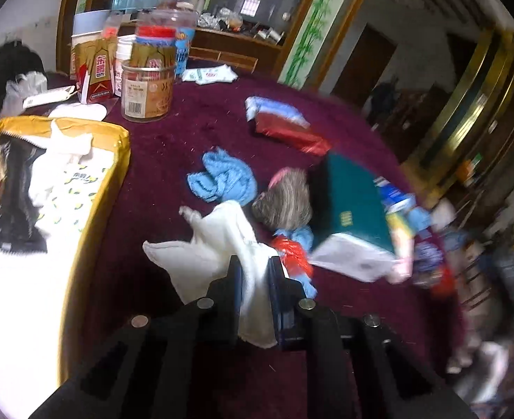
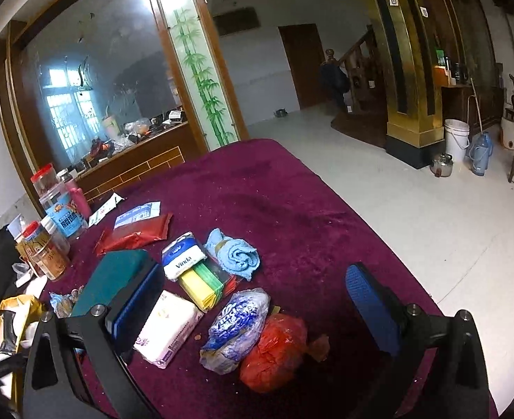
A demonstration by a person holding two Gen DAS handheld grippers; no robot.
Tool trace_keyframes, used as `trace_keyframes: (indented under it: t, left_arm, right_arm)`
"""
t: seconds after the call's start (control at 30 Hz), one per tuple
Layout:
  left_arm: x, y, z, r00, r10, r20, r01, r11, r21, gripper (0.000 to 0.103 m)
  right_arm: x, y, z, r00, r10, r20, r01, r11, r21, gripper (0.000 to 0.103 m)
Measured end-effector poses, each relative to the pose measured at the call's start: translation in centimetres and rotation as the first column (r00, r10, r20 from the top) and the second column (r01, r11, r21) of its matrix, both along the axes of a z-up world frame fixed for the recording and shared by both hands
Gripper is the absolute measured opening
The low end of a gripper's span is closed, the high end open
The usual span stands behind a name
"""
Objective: Organize soft objects
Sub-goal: 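Grasp the second white cloth with the left gripper, then carry the white cloth into the tray with the left gripper while the right gripper grasps the blue towel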
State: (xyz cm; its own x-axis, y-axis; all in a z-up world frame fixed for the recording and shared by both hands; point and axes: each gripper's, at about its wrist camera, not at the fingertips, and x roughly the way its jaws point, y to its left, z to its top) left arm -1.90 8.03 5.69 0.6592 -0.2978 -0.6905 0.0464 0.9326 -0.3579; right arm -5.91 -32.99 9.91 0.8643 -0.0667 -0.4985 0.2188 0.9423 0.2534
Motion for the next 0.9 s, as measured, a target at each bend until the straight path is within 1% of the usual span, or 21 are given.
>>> trace_keyframes:
  t: [0.07,0.13,0.17,0.27,0.33,0.43,0.5,0.57,0.63,0.7,0.77,0.8,0.83,0.87,0.9]
  left_arm:
    - [-2.2,1.2,1.9,0.999,-0.006,0.047,0.009,0.998,-0.069,0.014]
    - [-3.8,2.1,3.2,0.996,-0.003,0.085,0.011,0.995,-0.097,0.014]
    - [-5.1,2.9,4.1,0.994,0.0,0.105,0.014,0.992,-0.124,0.014]
    - [-7.7,4.8,5.7,0.988,0.02,0.151,0.004,0.987,-0.158,0.014]
    - [-9.1,5.8,6.6,0.983,0.028,0.179,-0.001,0.989,-0.148,0.014]
    - [-11.3,7.4,7.7,0.972,0.059,0.227,-0.036,0.994,-0.101,0.014]
    - [-12.1,8.8,7.9,0.968,0.076,0.237,-0.057,0.995,-0.087,0.014]
    - [-12.7,10.3,7.9,0.966,0.096,0.242,-0.081,0.994,-0.073,0.014]
    - [-13.0,11.3,7.5,0.962,0.117,0.246,-0.104,0.993,-0.063,0.014]
    - [-13.0,12.6,6.8,0.962,0.135,0.238,-0.12,0.99,-0.078,0.014]
    - [-12.8,13.8,5.7,0.963,0.157,0.218,-0.137,0.985,-0.102,0.014]
    - [-13.0,14.2,5.4,0.964,0.163,0.211,-0.144,0.984,-0.106,0.014]
    - [-12.9,14.8,4.8,0.965,0.175,0.198,-0.155,0.982,-0.113,0.014]
    - [-12.9,15.3,4.4,0.965,0.182,0.188,-0.162,0.98,-0.116,0.014]
    - [-12.9,15.7,4.1,0.965,0.19,0.181,-0.171,0.978,-0.116,0.014]
  right_arm:
    - [0.1,0.1,-0.1,1.0,0.0,-0.009,0.0,1.0,-0.006,0.103]
    - [0.4,0.1,-0.4,1.0,0.0,-0.025,0.0,1.0,-0.012,0.103]
    - [0.6,0.2,-0.5,0.999,0.0,-0.033,-0.001,1.0,-0.015,0.103]
    - [0.8,0.4,-0.9,0.999,0.003,-0.051,-0.005,1.0,-0.026,0.103]
    - [0.9,0.5,-1.0,0.998,0.005,-0.056,-0.006,1.0,-0.026,0.103]
    - [0.8,0.2,-1.3,0.998,-0.008,-0.066,0.006,1.0,-0.018,0.103]
    - [0.8,0.1,-1.2,0.998,-0.001,-0.064,0.001,1.0,-0.001,0.103]
    - [0.7,0.7,-0.6,0.998,0.019,-0.059,-0.019,1.0,-0.003,0.103]
    - [0.2,2.5,0.5,0.994,0.097,-0.052,-0.098,0.995,-0.007,0.103]
    - [0.2,4.9,1.3,0.979,0.192,-0.067,-0.194,0.981,-0.017,0.103]
    - [0.7,8.2,2.1,0.951,0.294,-0.096,-0.298,0.954,-0.032,0.103]
    - [1.3,10.5,2.5,0.925,0.361,-0.122,-0.368,0.929,-0.04,0.103]
    - [1.7,12.2,2.7,0.906,0.399,-0.139,-0.409,0.911,-0.049,0.103]
    - [2.3,14.5,2.9,0.879,0.448,-0.16,-0.463,0.884,-0.068,0.103]
    - [2.7,16.0,2.9,0.862,0.477,-0.174,-0.495,0.865,-0.08,0.103]
